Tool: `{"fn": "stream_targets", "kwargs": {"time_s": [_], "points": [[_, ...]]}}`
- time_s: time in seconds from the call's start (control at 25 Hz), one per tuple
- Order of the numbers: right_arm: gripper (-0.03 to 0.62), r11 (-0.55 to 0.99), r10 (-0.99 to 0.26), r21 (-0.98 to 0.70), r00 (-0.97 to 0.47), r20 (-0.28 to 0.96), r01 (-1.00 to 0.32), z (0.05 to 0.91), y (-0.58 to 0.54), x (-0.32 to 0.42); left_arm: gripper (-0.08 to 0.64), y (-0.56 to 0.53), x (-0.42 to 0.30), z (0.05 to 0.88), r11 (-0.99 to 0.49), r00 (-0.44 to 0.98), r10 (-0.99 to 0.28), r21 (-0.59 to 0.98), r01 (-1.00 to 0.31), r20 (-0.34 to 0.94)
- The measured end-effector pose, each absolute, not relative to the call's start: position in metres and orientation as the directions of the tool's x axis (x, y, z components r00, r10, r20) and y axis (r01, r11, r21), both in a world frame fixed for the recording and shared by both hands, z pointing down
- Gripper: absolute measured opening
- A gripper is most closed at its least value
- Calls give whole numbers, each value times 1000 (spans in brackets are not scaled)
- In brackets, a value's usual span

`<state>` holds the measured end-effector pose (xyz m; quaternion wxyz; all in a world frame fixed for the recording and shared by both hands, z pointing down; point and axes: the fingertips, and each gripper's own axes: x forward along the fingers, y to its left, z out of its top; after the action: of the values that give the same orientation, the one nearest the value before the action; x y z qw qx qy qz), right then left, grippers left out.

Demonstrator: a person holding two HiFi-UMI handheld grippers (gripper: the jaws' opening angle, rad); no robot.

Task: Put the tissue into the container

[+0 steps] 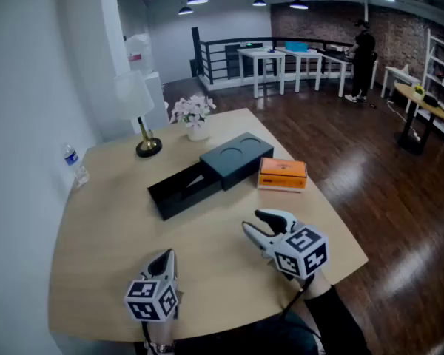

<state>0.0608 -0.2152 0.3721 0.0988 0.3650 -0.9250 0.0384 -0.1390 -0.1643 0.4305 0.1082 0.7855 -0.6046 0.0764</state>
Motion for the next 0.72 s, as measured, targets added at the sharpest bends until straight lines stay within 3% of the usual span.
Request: {"fn": "stream_targets", "kwargs": {"time_s": [0.08,0.16,0.28,0.56,0.72], "points": [[243,727,-679,83,-695,235,-682,355,-237,78,-5,-163,-143,429,-241,251,-934,73,-968,253],[392,721,-689,166,-671,274,-673,344,-260,94,-5,-162,-146,428,-238,248,-934,70,-969,255],[482,709,-704,280,-622,344,-648,338,-302,119,-5,-161,-146,428,-243,252,-933,67,-968,259],[483,781,-620,378,-537,572,-498,372,-400,151,-5,-158,-144,428,-245,255,-930,72,-967,263],[483,857,-498,295,-535,682,-421,398,-418,149,-5,-159,-144,428,-255,264,-928,71,-964,261]]}}
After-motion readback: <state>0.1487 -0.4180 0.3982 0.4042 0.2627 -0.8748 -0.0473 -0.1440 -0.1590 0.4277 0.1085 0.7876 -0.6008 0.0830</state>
